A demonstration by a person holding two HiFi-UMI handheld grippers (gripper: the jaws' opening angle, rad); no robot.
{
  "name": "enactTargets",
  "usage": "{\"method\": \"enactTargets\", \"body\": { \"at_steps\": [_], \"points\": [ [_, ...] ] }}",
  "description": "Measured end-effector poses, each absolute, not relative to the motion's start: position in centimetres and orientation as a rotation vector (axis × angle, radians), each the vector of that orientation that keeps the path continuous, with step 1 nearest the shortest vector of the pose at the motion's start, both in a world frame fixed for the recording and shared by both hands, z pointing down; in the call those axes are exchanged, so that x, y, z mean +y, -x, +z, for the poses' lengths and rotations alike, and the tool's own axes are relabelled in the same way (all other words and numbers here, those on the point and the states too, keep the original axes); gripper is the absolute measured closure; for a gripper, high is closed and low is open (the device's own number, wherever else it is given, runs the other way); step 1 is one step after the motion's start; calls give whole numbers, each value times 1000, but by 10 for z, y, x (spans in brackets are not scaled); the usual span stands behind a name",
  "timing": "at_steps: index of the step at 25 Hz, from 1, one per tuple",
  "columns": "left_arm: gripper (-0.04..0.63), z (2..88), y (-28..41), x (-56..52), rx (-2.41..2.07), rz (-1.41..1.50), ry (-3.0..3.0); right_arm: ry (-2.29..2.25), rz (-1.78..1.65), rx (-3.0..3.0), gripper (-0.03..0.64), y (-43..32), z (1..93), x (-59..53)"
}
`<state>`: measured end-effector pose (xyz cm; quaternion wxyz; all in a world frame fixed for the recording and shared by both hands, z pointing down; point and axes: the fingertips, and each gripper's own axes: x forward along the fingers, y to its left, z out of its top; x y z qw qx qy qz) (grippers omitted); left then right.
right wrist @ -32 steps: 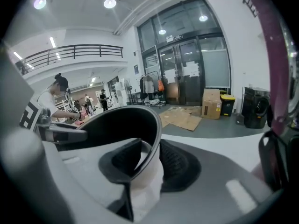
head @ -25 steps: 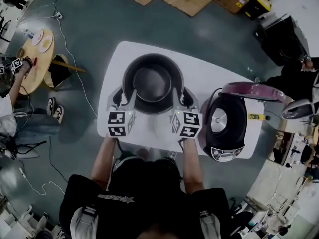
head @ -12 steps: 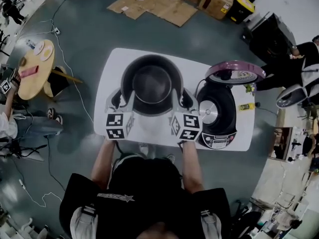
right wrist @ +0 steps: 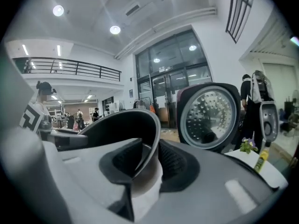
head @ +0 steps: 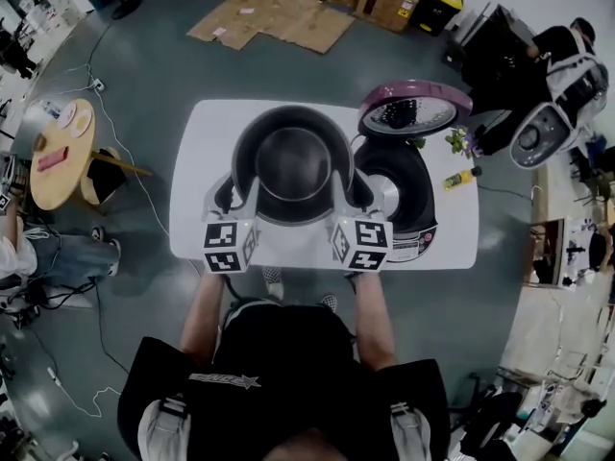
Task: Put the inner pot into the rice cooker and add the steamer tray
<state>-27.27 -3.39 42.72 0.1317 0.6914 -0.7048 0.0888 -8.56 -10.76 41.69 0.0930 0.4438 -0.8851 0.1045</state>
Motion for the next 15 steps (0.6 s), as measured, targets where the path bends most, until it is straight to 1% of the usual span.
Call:
{"method": "enactTargets", "body": {
  "at_steps": [15],
  "points": [
    [423, 421, 141, -60, -1885, 256, -2166, -1535, 282, -2507, 512, -55, 405, -105]
  ]
}}
